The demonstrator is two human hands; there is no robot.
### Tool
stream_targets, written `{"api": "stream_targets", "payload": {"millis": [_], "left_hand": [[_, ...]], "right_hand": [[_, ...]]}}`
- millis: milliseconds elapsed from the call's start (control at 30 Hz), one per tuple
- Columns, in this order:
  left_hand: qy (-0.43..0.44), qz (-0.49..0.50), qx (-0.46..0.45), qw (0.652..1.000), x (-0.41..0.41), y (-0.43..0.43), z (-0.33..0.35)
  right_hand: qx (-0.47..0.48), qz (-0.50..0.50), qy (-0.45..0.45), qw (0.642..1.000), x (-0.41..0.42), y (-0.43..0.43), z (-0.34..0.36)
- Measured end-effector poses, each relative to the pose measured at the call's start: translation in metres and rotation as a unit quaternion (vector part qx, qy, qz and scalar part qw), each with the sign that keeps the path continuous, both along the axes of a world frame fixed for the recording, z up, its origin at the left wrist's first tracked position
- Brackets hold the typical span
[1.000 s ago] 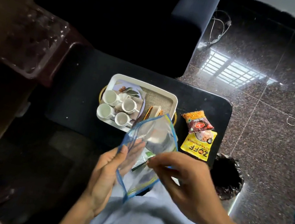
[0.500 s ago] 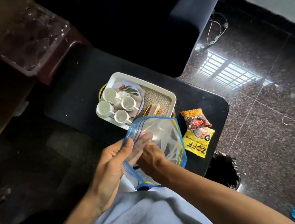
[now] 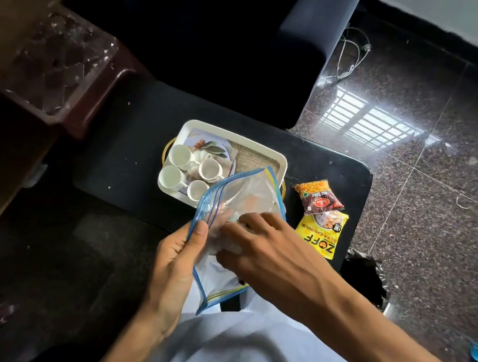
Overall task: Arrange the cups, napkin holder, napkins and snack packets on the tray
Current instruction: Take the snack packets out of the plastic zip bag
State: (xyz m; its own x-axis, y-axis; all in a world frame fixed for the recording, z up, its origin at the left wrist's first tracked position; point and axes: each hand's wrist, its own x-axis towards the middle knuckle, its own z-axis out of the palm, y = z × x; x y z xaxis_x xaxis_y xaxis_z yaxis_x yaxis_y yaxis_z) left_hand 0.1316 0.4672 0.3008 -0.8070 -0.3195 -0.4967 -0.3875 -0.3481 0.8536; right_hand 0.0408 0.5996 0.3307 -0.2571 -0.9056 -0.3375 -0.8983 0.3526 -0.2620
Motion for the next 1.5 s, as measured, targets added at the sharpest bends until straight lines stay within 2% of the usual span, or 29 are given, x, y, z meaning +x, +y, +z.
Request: {"api": "stream_targets", "payload": {"millis": [167, 267, 333, 467, 533, 633, 700, 800, 900, 1033, 1300, 1333, 1367, 1433, 1500], "left_hand": [[-0.015, 0.009, 0.009, 1.0, 0.003, -0.009, -0.006], [-0.024, 0.011, 0.002, 1.0, 0.007, -0.016, -0.008], [-0.027, 0.021, -0.006, 0.999, 0.011, -0.02, -0.009], [-0.03, 0.025, -0.019, 0.999, 0.019, -0.025, -0.003], [-0.033, 0.02, -0.024, 0.999, 0.022, -0.028, 0.0], [-0.034, 0.014, -0.034, 0.999, 0.024, -0.032, 0.005], [-0.037, 0.006, -0.046, 0.998, 0.025, -0.035, 0.007], [-0.041, -0.007, -0.056, 0.998, 0.027, -0.038, 0.008], [-0.049, -0.011, -0.06, 0.997, 0.029, -0.039, 0.008], [-0.062, -0.003, -0.048, 0.997, 0.033, -0.04, 0.008], [-0.082, -0.003, -0.06, 0.995, 0.044, -0.043, 0.007], [-0.082, -0.003, -0.06, 0.995, 0.044, -0.043, 0.007], [-0.08, -0.003, -0.06, 0.995, 0.044, -0.043, 0.007], [-0.074, -0.002, -0.058, 0.996, 0.042, -0.042, 0.007], [-0.07, 0.002, -0.054, 0.996, 0.039, -0.04, 0.007]], "right_hand": [[-0.131, -0.052, 0.036, 0.989, -0.001, 0.048, 0.029], [-0.223, -0.154, -0.032, 0.962, -0.005, 0.079, 0.038], [-0.288, -0.274, -0.09, 0.913, -0.007, 0.094, 0.038], [-0.351, -0.502, -0.131, 0.779, -0.01, 0.105, -0.004], [-0.335, -0.585, -0.142, 0.725, -0.015, 0.104, -0.044], [-0.275, -0.661, -0.155, 0.681, -0.022, 0.101, -0.116], [-0.219, -0.705, -0.185, 0.649, -0.026, 0.097, -0.165], [-0.155, -0.761, -0.252, 0.578, -0.029, 0.091, -0.224], [-0.118, -0.783, -0.27, 0.548, -0.031, 0.084, -0.261], [-0.12, -0.808, -0.298, 0.494, -0.033, 0.075, -0.291], [-0.112, -0.826, -0.333, 0.441, -0.034, 0.072, -0.306], [-0.107, -0.826, -0.326, 0.447, -0.032, 0.074, -0.299], [-0.099, -0.822, -0.303, 0.472, -0.031, 0.076, -0.29], [-0.102, -0.784, -0.229, 0.568, -0.028, 0.077, -0.26], [-0.176, -0.709, -0.196, 0.655, -0.022, 0.073, -0.217]]}}
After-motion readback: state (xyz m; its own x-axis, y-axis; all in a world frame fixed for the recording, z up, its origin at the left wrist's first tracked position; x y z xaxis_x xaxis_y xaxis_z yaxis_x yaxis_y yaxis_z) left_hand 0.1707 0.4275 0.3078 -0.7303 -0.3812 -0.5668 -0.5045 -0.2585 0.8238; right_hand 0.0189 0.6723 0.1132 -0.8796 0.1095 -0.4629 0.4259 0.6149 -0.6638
